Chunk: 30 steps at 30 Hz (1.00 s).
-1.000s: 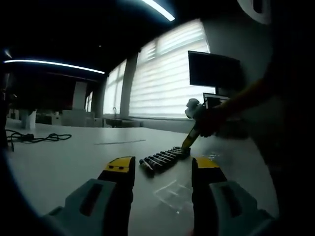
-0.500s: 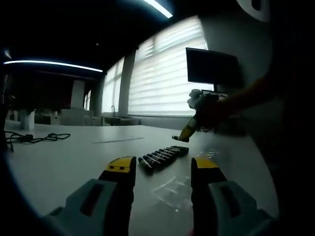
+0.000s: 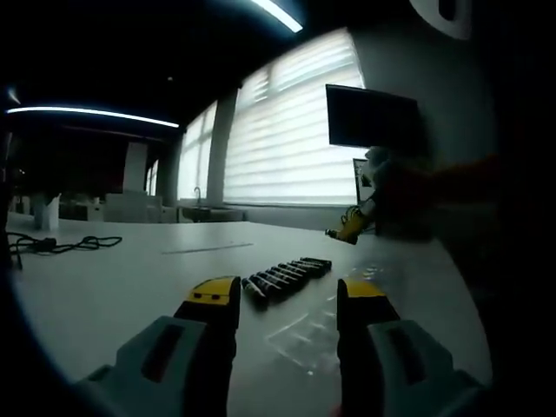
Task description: Grip medicine bottles put into box
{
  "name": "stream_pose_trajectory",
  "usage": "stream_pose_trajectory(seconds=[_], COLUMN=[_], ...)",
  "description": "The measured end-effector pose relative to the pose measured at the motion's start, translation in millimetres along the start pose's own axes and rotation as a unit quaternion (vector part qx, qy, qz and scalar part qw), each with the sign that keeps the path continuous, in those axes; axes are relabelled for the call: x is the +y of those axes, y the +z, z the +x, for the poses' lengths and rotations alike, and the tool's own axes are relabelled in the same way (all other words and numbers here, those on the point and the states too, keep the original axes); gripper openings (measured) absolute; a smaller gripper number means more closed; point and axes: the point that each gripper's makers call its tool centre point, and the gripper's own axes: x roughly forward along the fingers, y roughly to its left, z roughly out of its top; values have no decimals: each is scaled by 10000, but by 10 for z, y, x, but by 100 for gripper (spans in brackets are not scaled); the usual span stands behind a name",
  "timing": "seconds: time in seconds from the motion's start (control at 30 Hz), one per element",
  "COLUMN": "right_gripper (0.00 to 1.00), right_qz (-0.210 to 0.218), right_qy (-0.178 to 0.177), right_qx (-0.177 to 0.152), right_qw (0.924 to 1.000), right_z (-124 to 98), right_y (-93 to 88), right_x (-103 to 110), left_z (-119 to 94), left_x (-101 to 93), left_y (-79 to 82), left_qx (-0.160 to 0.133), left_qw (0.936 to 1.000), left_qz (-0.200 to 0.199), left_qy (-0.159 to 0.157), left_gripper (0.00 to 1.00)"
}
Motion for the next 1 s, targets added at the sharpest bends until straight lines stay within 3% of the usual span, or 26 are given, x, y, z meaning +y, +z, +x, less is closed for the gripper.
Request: stream_pose_trajectory(seconds=[0.4, 0.63, 1.0], right_gripper=[6, 7, 7], right_qz=[137, -199, -466], right_qy=[-80, -744, -1209], right_qx=[-88, -350, -193], right_qw=[9998, 9964, 9914], right_z=[-229, -488, -549], right_y=[-206, -351, -672], right_x=[18, -43, -123], left_z=[4, 4, 11], left_x=[22, 43, 27], left_y=[25, 33, 23], left_qx=[-47, -54, -28], left_qw=[10000, 9999, 10000], left_qz=[-42, -4, 3], left_qy=[59, 124, 77], left_gripper=[37, 38, 38])
